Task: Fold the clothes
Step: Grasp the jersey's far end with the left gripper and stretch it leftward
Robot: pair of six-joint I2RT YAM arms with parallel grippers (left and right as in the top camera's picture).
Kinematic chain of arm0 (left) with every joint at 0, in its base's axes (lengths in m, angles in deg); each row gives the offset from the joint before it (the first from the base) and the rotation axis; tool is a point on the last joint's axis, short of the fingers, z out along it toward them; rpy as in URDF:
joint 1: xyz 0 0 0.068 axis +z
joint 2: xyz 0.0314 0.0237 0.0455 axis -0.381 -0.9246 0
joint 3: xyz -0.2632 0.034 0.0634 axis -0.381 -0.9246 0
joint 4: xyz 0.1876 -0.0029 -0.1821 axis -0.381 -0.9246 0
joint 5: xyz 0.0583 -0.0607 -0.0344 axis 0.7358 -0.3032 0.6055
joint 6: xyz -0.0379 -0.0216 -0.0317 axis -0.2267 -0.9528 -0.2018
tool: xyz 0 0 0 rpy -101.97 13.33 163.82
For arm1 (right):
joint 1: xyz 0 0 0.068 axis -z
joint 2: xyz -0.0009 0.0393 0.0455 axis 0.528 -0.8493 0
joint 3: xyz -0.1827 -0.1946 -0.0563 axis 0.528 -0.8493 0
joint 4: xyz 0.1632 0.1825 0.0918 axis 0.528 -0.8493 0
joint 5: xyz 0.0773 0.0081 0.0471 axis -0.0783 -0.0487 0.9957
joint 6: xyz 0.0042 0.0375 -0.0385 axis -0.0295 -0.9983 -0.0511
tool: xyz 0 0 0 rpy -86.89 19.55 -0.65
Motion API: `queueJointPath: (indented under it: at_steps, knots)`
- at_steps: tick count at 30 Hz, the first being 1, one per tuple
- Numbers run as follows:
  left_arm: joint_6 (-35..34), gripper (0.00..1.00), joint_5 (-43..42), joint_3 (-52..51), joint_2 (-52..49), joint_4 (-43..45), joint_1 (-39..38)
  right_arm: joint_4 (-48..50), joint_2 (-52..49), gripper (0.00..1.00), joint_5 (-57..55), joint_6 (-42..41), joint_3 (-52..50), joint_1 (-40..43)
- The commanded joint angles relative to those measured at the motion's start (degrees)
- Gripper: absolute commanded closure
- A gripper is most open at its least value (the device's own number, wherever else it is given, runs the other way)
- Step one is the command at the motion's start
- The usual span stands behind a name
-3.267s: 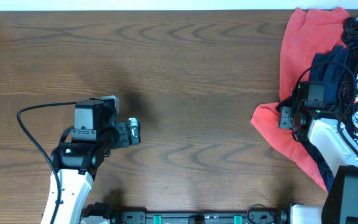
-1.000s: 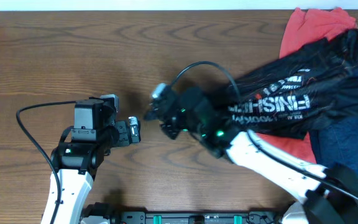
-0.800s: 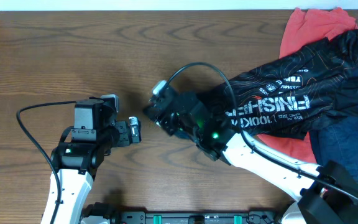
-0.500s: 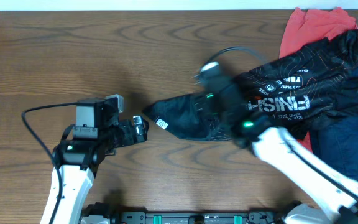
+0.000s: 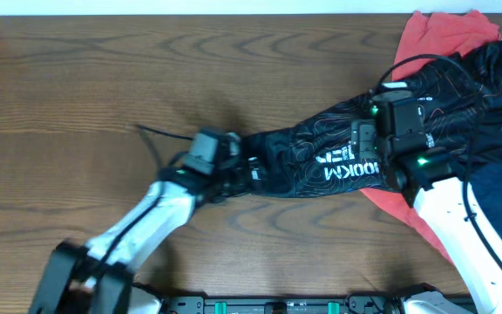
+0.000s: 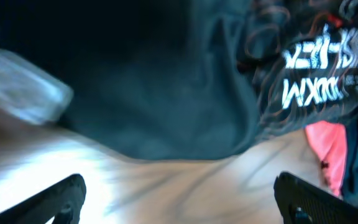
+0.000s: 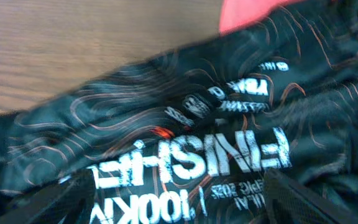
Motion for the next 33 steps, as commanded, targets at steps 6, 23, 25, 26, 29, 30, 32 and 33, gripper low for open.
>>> queueJointPath:
  at_steps: [6, 23, 25, 26, 29, 30, 32, 33]
  knots:
    - [-15.9, 0.00, -0.4, -0.5, -14.5, 19.0, -10.4, -1.6, 1.0, 0.14, -0.2, -1.0, 0.3, 1.7]
    - [6.6, 0.94, 2.3, 0.3, -2.2, 10.9, 15.4, -3.0, 1.0, 0.14, -0.2, -1.0, 0.2, 2.3]
    - [9.3, 0.94, 4.7, 1.6, 2.4, 8.9, 23.8, -3.0, 1.0, 0.14, -0.2, -1.0, 0.2, 2.3]
    - [9.4, 0.94, 5.6, 2.2, 4.2, 8.8, 27.8, -3.0, 1.0, 0.14, -0.2, -1.0, 0.2, 2.3]
    - [9.4, 0.57, 5.3, 3.3, 8.1, 8.9, 39.0, -3.0, 1.0, 0.13, 0.2, -1.0, 0.2, 2.3]
    - [9.4, 0.45, 4.7, 3.3, 8.7, 8.6, 41.0, -3.0, 1.0, 0.13, 0.3, -1.0, 0.2, 2.3]
    - [9.4, 0.35, 1.7, 3.3, 9.4, 6.4, 44.8, -3.0, 1.0, 0.13, 0.9, -1.0, 0.2, 2.3]
    - [9.4, 0.28, -0.3, 3.3, 9.4, 4.4, 45.9, -3.0, 1.0, 0.12, 1.1, -1.0, 0.2, 2.3]
